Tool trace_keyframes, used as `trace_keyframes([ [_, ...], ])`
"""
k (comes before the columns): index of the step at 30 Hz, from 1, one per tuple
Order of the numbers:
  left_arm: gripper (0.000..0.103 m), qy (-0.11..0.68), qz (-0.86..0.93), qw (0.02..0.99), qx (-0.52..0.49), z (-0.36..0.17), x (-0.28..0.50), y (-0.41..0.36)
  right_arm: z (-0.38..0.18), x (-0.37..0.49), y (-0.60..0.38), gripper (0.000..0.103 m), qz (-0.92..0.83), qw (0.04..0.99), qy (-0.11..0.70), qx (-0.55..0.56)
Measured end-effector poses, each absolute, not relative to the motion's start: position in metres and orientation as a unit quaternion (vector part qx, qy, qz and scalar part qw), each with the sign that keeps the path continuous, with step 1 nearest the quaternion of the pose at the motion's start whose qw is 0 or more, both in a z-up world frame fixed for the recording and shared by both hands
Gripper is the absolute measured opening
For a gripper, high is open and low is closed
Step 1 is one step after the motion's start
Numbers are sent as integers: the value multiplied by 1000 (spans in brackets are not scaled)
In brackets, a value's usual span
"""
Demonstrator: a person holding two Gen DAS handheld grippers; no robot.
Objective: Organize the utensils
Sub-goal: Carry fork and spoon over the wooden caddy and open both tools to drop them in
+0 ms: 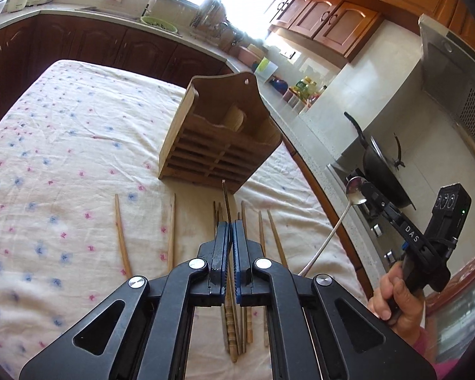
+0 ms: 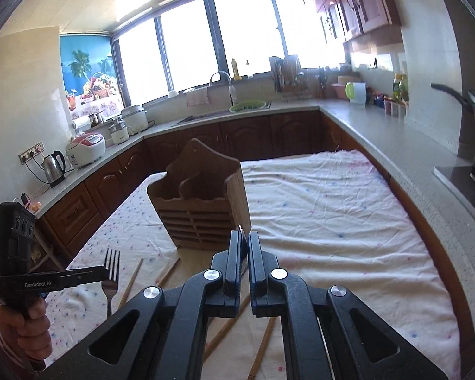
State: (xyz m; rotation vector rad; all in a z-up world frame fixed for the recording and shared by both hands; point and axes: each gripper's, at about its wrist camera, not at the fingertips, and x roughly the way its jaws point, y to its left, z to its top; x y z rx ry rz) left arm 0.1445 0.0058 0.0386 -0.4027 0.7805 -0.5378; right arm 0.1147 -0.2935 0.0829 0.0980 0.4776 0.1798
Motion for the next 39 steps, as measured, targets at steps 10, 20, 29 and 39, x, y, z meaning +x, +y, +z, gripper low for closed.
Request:
trace_keyframes([
  [10, 2, 333, -254, 885, -204, 69, 150, 21, 113, 123, -282, 4, 76, 980, 181, 33],
  [20, 2, 286, -270, 896, -204, 117, 187, 16, 128, 152, -275, 4, 60, 987, 150, 19],
  [29, 2, 233, -274, 908, -216, 152, 254, 3, 155, 200, -256, 4, 25, 996, 85, -26],
  [39, 2, 263, -238, 902, -246, 92, 308, 3, 118, 248, -227, 4, 4, 993, 82, -83],
])
